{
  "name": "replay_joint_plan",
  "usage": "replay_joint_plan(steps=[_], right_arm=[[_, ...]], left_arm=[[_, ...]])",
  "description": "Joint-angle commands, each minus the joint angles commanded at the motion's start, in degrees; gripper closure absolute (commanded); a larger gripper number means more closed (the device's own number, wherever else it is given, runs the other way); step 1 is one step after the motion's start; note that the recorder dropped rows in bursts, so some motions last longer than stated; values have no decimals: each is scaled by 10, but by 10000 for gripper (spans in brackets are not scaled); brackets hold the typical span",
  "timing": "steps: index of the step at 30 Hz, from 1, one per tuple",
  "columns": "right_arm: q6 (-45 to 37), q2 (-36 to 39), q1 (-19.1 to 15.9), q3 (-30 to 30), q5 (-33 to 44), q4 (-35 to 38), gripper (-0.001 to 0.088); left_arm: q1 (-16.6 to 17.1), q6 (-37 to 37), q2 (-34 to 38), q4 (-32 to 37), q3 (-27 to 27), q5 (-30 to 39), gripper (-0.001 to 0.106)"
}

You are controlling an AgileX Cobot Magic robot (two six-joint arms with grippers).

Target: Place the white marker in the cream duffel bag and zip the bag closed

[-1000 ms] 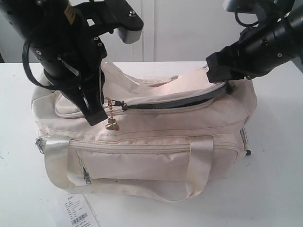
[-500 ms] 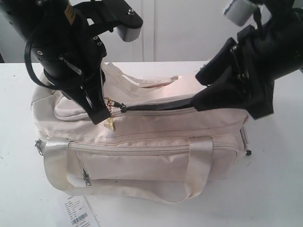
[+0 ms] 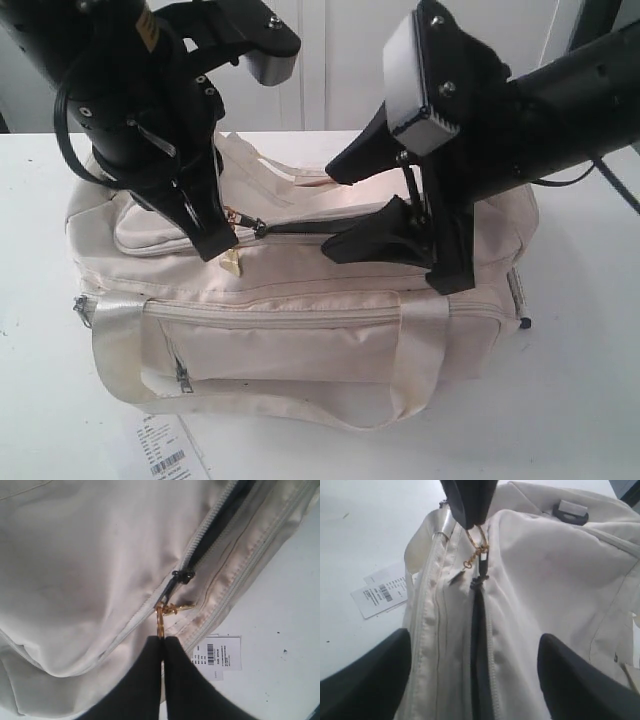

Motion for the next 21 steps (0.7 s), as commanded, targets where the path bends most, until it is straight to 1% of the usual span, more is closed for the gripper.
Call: replay_joint_plan(steps=[3,6,12,17,18,20,21], right_arm=[[-13,17,0,0,-1,0,206],[-47,30,0,0,-1,0,206],[-100,47,0,0,-10,0,206],[-100,68,4,0,-11,8,207],[-100,72,6,0,-13,8,215],[-100,78,12,0,-16,9,261],[-100,81,15,0,-21,9,309]], left_arm=[[0,-9,0,0,0,0,1053],[0,-24,0,0,0,0,1053],[0,-26,0,0,0,0,1053],[0,-26,0,-4,0,0,1053],[0,-26,0,-4,0,0,1053],[0,-26,0,-4,0,0,1053],[0,-26,0,-4,0,0,1053]])
